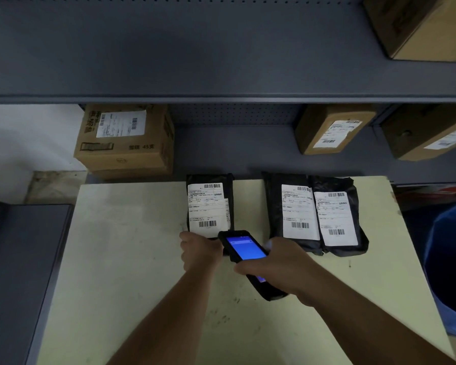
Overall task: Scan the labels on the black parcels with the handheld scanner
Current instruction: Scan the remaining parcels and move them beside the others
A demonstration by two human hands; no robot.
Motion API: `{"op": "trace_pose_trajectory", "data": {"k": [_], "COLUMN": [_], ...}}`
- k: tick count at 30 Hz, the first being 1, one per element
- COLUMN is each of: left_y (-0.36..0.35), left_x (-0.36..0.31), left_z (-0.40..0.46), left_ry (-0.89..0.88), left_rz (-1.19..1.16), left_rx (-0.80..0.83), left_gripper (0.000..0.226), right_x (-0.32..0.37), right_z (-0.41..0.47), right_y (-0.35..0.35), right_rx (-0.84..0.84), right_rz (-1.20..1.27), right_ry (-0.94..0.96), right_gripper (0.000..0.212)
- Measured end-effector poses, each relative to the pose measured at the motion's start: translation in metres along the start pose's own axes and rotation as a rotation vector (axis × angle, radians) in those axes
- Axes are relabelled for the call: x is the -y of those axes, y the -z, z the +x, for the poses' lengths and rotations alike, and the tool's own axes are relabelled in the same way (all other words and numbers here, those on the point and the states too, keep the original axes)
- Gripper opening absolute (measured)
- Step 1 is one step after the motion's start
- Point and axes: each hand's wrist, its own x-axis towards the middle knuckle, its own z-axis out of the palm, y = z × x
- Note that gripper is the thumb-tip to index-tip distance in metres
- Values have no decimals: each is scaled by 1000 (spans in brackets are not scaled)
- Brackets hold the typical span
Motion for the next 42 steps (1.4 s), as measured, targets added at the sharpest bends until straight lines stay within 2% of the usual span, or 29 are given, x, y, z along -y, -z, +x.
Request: {"op": "trace_pose_trajectory", "data": {"k": [4,9,14,16,20,26,32,42], "left_y": [2,11,26,31,40,51,68,97], "left_x": [-6,0,8,10,20,40,54,65], "left_z": [-4,-5,-2,3,8,6,4,11], "left_ry": [-25,-58,-45,-31,15,-16,-120,-298], "left_rz": [26,-11,-136,-181,-259,-323,-415,-355], "left_rx": [0,49,124,169,397,500,517,467], "left_gripper": [74,89,93,80,38,17,30,63], "right_x": [-3,-7,-9,-10,-10,-11,-12,2], "right_z": [-2,-6,-12,-14,-21,-31,-37,-47], "right_y": [4,10,10,9,4,-2,-10,-18], "right_rx": [4,-11,2,4,2,-11,-9,22], "right_rz": [2,20,13,16,12,-3,-62,-189], "right_ry": [-1,-6,6,14,31,40,33,68], "right_gripper": [38,47,32,32,34,38,54,52]}}
